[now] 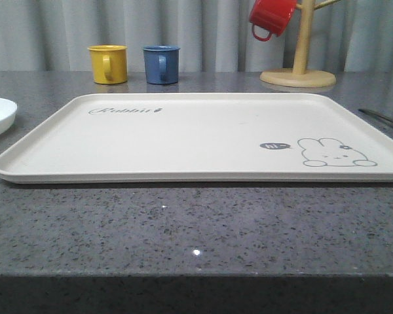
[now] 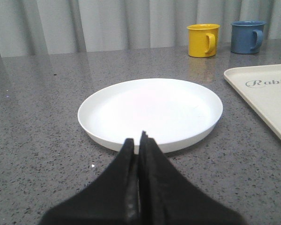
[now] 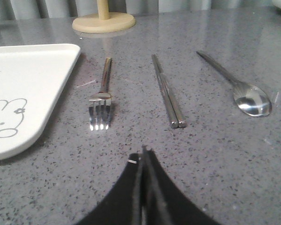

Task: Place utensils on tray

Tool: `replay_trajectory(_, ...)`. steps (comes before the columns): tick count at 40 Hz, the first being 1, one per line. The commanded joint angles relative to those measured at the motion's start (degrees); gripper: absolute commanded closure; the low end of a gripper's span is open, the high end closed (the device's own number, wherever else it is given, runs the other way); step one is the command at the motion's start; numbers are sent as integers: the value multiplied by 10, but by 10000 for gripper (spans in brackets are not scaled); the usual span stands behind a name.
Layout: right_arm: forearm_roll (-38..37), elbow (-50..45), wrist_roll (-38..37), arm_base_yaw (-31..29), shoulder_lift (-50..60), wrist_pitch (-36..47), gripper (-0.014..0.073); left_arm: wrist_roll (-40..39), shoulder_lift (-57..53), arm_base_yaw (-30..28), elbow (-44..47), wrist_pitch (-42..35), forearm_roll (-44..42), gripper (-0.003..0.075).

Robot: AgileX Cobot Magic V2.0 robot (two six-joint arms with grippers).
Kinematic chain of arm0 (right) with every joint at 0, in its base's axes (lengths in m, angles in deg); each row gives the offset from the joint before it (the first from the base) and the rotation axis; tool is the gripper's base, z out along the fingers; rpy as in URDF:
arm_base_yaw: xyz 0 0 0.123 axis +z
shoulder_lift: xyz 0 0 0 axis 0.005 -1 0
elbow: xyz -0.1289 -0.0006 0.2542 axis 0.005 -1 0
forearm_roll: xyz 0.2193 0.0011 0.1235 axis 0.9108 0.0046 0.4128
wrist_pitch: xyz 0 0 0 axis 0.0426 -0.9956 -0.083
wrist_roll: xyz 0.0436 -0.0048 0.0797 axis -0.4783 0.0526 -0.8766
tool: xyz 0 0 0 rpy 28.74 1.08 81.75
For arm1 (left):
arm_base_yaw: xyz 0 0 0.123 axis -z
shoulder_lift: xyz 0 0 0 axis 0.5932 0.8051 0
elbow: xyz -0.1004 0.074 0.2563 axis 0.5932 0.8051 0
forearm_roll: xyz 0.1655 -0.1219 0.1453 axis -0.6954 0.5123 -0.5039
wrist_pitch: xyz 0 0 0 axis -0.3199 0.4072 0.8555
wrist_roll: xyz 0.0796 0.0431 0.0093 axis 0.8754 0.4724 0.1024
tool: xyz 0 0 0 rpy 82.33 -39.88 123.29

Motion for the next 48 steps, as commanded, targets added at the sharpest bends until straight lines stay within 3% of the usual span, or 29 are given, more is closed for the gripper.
replay_trajectory(1,-1,1,4,-3,10,49,663,0,-12,-1,-2,-47,6,738)
replay_trajectory(10,3,1,3,-3,10,76,663,0,-12,-1,-2,-58,6,738)
replay_trajectory(16,4,7,3,-3,10,138,663,0,-12,-1,-3,-154,6,738)
replay_trajectory(20,4,49,3,-3,10,121,663,0,-12,-1,-35,-192,6,738)
replay_trajectory(32,-2,318,3,-3,-75,-126,661,0,95,-1,-258,-2,6,738)
replay_trajectory(39,-2,406,3,-3,-173,-127,661,0,192,-1,-312,47,6,738)
replay_trajectory(48,-2,411,3,-3,-193,-135,646,0,208,-1,-314,39,6,706)
